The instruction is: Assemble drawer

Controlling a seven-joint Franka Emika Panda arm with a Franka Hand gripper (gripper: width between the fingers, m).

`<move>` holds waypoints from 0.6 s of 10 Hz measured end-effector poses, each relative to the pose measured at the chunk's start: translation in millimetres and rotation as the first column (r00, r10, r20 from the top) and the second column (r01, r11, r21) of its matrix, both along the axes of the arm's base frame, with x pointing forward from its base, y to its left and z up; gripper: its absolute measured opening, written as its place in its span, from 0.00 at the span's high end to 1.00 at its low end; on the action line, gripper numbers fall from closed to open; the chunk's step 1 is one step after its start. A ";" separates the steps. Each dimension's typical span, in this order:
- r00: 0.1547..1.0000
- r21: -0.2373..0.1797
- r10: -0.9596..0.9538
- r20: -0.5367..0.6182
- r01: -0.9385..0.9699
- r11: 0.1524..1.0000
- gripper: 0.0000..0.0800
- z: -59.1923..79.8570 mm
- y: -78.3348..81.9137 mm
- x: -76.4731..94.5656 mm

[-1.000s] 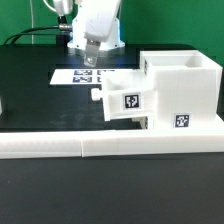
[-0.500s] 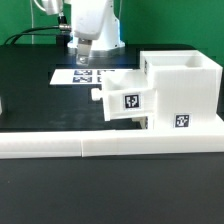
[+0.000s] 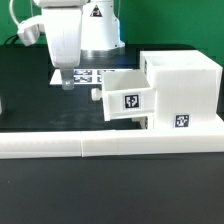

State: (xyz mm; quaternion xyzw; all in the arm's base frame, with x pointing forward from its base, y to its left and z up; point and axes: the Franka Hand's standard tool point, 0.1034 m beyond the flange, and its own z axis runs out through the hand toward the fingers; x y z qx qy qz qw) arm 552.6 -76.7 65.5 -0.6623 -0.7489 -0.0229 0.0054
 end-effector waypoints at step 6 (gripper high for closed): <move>0.997 0.062 -0.036 -0.070 0.040 0.997 0.19 -26.3 13.0 1.2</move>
Offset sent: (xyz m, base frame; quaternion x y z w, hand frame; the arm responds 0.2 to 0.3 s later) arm 0.0342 0.0187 -0.0149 0.0530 0.0046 0.0129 0.9985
